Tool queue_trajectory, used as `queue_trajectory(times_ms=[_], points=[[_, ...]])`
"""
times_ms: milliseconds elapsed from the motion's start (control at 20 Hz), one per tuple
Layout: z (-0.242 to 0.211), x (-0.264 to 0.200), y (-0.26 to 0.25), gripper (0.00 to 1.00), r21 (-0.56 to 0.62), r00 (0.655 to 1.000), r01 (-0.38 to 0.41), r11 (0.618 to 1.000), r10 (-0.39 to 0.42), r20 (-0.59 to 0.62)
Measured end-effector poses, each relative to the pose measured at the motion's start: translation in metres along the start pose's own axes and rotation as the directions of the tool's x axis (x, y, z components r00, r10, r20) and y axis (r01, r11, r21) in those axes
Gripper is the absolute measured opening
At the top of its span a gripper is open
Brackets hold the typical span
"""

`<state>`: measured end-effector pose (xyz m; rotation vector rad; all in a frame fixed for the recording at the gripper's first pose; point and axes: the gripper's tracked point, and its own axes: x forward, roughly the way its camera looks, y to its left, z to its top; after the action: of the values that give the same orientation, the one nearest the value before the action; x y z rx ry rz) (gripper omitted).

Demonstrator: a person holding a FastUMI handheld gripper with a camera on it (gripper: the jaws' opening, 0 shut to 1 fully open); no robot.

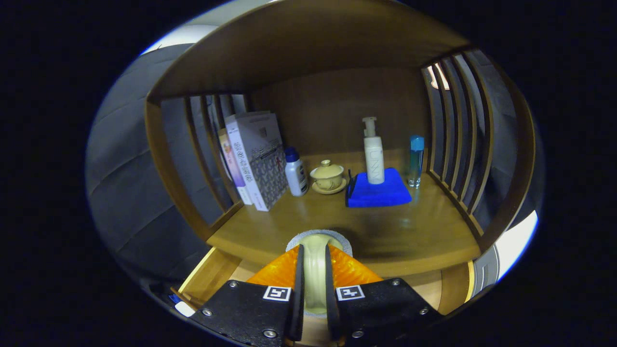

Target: Pull open the drawer, take out the items inside it, and place them on the countertop above the cabinet.

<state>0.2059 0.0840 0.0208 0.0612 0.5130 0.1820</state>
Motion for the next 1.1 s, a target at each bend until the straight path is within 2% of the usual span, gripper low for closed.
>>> queue_trajectory(times_ms=[100,250,500,600,700,900,1100], points=[[0.009,0.016,-0.007,0.20,0.028,0.999,0.032,0.999,-0.033,0.025],[0.010,0.042,-0.007,0.20,0.084,1.000,0.027,0.996,-0.027,-0.002],[0.021,0.076,-0.012,0.22,0.037,0.998,0.058,0.998,-0.058,0.001],[0.025,0.087,-0.010,0.26,0.017,0.998,0.063,0.998,-0.063,0.025],[0.031,0.093,-0.016,0.29,-0.003,0.993,0.100,0.995,-0.100,0.055],[0.022,0.089,-0.018,0.42,0.016,0.992,0.122,0.992,-0.123,0.031],[0.026,0.060,-0.021,0.94,0.021,0.985,0.139,0.990,-0.140,0.103]])
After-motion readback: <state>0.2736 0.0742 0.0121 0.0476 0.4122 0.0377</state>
